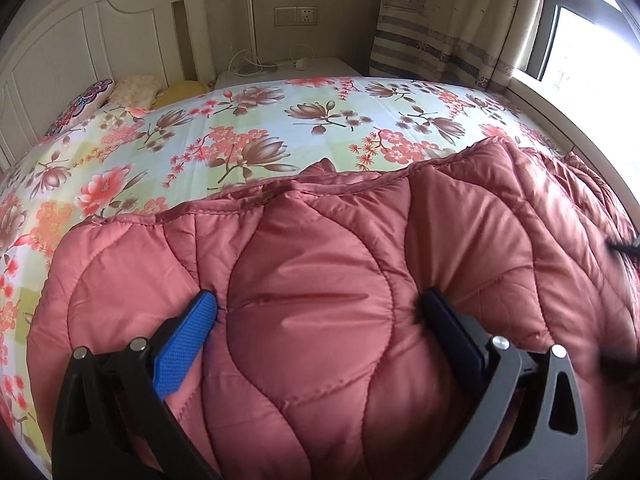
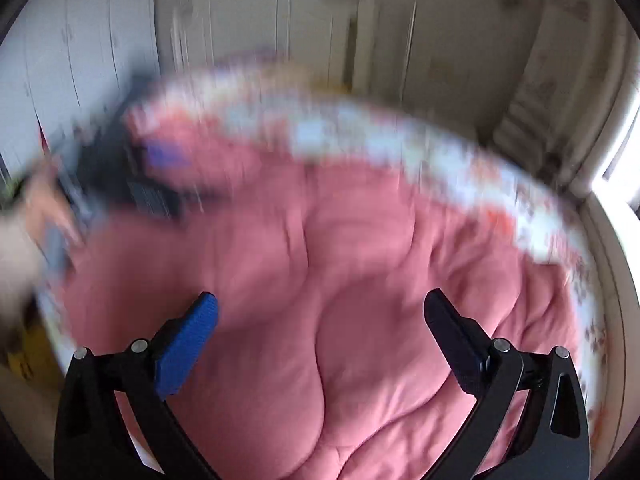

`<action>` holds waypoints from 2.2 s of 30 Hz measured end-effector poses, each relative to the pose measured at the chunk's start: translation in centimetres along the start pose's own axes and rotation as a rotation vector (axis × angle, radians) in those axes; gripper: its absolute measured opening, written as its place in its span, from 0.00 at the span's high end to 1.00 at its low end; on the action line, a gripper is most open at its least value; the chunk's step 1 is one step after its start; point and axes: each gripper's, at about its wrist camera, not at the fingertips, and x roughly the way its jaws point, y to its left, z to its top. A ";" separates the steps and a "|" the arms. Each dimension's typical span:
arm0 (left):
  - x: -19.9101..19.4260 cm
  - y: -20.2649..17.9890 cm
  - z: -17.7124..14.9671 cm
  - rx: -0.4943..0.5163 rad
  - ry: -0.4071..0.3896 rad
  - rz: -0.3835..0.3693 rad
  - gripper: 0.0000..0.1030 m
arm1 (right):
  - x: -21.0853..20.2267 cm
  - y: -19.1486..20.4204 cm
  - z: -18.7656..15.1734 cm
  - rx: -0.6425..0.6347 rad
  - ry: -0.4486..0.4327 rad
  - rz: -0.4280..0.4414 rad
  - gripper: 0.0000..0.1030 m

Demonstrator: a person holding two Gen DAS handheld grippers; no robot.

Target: Fold large clothes

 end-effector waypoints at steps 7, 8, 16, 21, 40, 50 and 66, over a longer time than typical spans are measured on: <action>0.2 -0.2 0.1 0.006 0.004 0.010 0.02 | -6.4 -3.7 -2.7 0.242 -0.160 0.031 0.04; 0.2 -0.2 0.1 0.007 0.004 0.010 0.02 | -7.7 -4.4 -3.8 0.299 -0.194 0.055 0.04; 0.2 -0.1 0.2 0.000 0.006 0.009 0.02 | -15.4 -8.6 -16.3 0.816 -0.308 0.198 0.07; 0.2 0.0 0.2 -0.005 0.002 0.004 0.02 | -14.1 -6.9 -18.2 0.896 -0.190 0.240 0.18; 0.4 1.6 0.4 -0.108 -0.011 0.068 0.02 | -2.5 -8.4 -6.8 1.021 -0.329 0.172 0.50; 5.5 -2.2 7.1 0.028 -0.001 0.019 0.02 | -5.3 -12.0 -9.6 1.039 -0.475 0.173 0.67; 9.1 -7.4 11.0 0.150 0.002 -0.013 0.02 | -5.9 -12.3 -13.4 1.143 -0.477 0.124 0.65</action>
